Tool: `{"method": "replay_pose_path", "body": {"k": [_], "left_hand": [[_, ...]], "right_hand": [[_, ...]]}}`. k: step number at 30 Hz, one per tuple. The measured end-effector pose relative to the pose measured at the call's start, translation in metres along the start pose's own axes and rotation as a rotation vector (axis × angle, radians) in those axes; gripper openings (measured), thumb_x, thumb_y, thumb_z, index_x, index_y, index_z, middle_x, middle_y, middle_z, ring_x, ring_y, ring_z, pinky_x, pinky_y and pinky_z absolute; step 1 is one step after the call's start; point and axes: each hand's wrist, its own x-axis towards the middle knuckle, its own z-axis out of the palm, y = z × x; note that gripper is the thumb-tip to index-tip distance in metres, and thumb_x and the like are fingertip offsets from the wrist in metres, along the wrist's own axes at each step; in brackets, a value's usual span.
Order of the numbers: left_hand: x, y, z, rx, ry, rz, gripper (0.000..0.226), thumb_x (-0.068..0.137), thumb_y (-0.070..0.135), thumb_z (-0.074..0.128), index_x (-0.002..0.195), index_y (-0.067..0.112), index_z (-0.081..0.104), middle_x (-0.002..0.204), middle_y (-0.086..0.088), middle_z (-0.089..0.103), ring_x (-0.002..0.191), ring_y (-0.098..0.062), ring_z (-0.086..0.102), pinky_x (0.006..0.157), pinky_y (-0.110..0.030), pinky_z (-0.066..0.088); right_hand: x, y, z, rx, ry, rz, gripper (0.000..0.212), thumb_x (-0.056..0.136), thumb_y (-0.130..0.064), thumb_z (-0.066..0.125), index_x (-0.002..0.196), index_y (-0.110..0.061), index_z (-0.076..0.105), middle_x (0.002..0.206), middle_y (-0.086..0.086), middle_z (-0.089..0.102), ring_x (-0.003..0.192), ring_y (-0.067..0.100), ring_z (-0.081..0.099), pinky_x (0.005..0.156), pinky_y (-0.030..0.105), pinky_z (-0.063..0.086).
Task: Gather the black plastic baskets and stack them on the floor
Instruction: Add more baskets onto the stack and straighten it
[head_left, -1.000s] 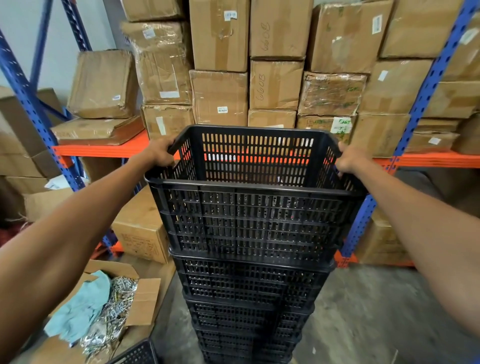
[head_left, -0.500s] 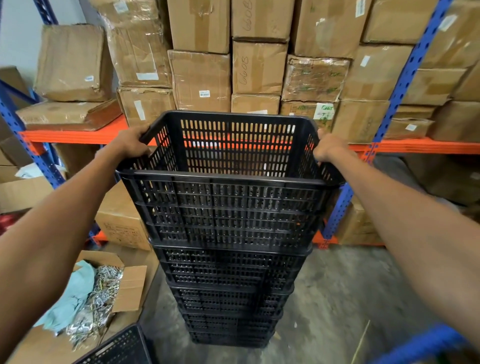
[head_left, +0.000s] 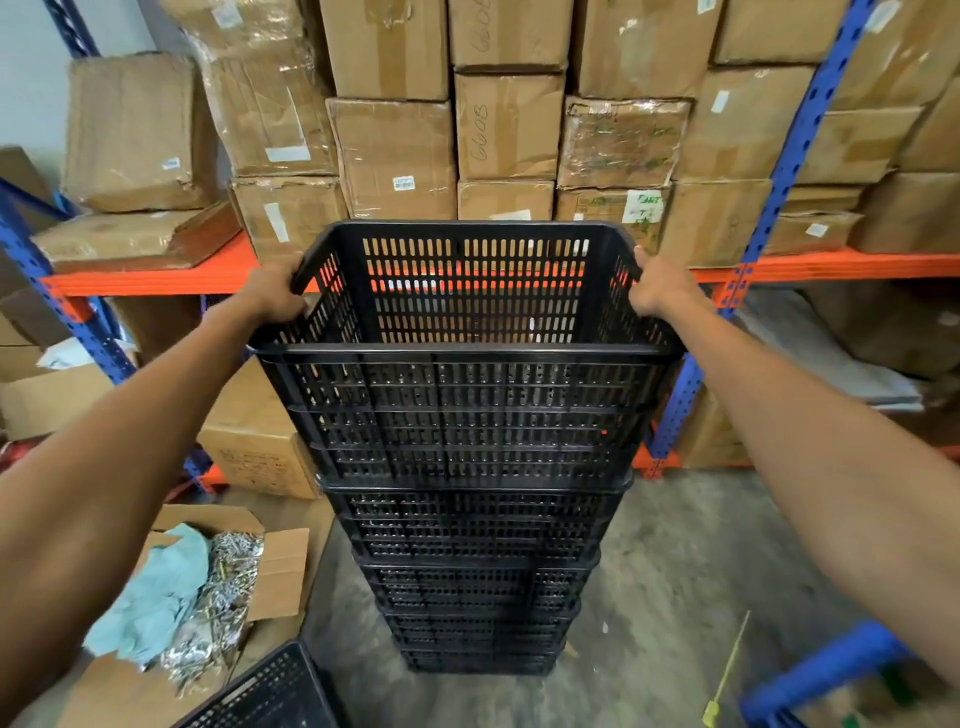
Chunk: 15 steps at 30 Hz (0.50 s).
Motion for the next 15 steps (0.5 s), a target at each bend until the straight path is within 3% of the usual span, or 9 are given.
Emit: {"method": "replay_pose_path", "body": {"k": [9,15], "left_hand": [[0.000,0.002,-0.012,0.022,-0.078,0.058,0.050,0.081,0.004,0.066,0.129,0.005,0.051,0.122,-0.025,0.061,0.114,-0.038,0.058,0.098,-0.044,0.046],[0.001,0.004,-0.009,-0.009,-0.020,0.052,0.044,0.083,0.007,0.065,0.125,0.005,0.055,0.120,-0.025,0.063,0.114,-0.036,0.059,0.094,-0.039,0.045]], "right_hand": [[0.005,0.005,0.004,-0.017,-0.005,0.010,0.072,0.088,-0.018,0.051,0.154,-0.027,0.022,0.147,0.019,0.045,0.133,0.038,0.045,0.105,0.042,0.043],[0.013,0.006,0.007,-0.070,0.035,-0.021,0.065,0.093,-0.022,0.047,0.154,-0.021,0.024,0.142,0.023,0.049,0.129,0.041,0.048,0.101,0.041,0.044]]}}
